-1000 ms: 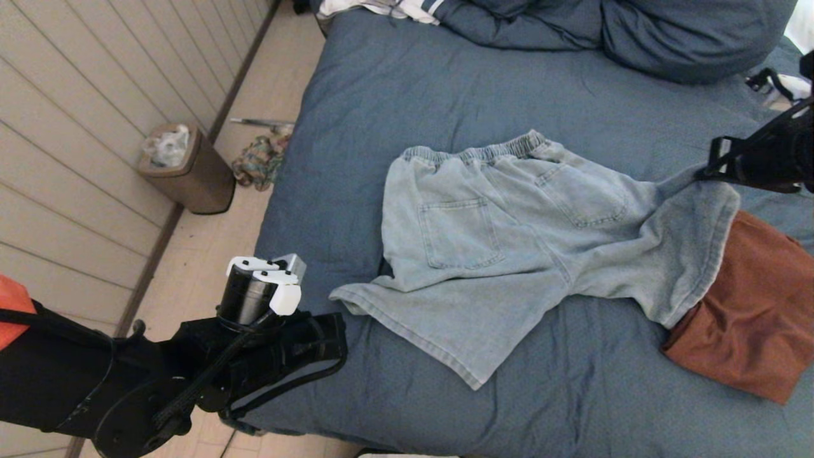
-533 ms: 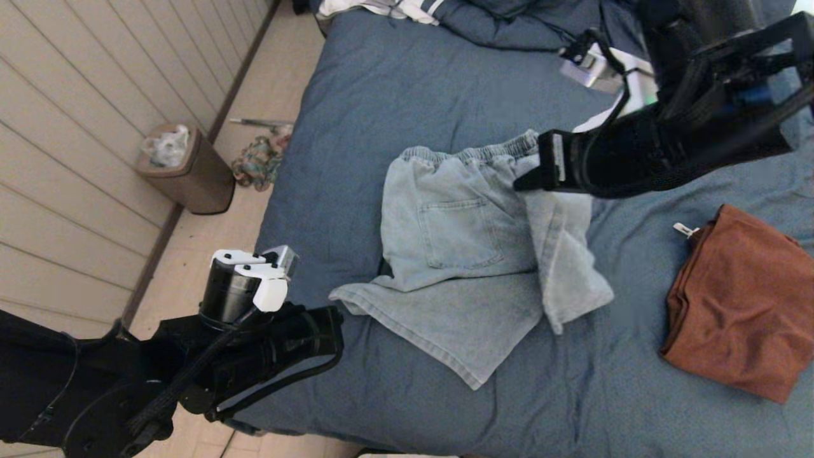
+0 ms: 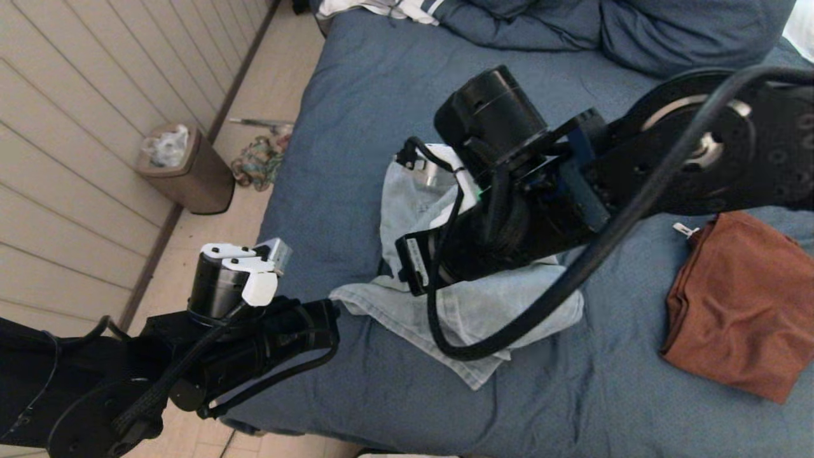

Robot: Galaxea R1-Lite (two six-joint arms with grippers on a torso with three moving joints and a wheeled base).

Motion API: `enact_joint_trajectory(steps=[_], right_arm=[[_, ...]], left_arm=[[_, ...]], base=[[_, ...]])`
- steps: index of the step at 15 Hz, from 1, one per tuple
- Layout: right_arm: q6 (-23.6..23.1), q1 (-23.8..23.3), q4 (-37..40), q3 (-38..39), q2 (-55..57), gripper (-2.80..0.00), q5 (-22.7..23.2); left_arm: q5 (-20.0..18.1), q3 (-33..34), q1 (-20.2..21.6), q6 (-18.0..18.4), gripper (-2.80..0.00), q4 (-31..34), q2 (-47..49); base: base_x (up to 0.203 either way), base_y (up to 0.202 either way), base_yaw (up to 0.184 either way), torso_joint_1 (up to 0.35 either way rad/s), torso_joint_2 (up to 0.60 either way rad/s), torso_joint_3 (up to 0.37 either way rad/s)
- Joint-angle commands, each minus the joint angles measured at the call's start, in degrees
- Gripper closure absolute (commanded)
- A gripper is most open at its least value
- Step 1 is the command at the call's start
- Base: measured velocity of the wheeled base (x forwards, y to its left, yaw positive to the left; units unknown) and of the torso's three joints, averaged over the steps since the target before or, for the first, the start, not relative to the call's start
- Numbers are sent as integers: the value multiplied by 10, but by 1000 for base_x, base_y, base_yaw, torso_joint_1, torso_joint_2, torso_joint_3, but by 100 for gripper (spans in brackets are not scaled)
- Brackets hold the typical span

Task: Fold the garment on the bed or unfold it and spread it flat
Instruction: Fold the blue shorts

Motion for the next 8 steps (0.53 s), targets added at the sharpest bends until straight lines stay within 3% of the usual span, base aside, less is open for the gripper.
enact_joint_trajectory(steps=[1,6,7,8], right_arm=[[-2,12,1,-43,61,0,0],[-18,40,-9,-47,83,0,0],[-16,46,-11,-46,89,-280,-2],[-17,48,-15,-46,93,-280,-9]], left_arm=[[0,-1,5,-1,0,-2,-10],[0,-2,20,-2,0,-5,-25],[0,-3,20,-2,0,-5,-25],[0,-3,20,-3,0,-5,-25]], base=[[0,0,0,0,0,0],[0,0,0,0,0,0],[0,0,0,0,0,0],[0,0,0,0,0,0]])
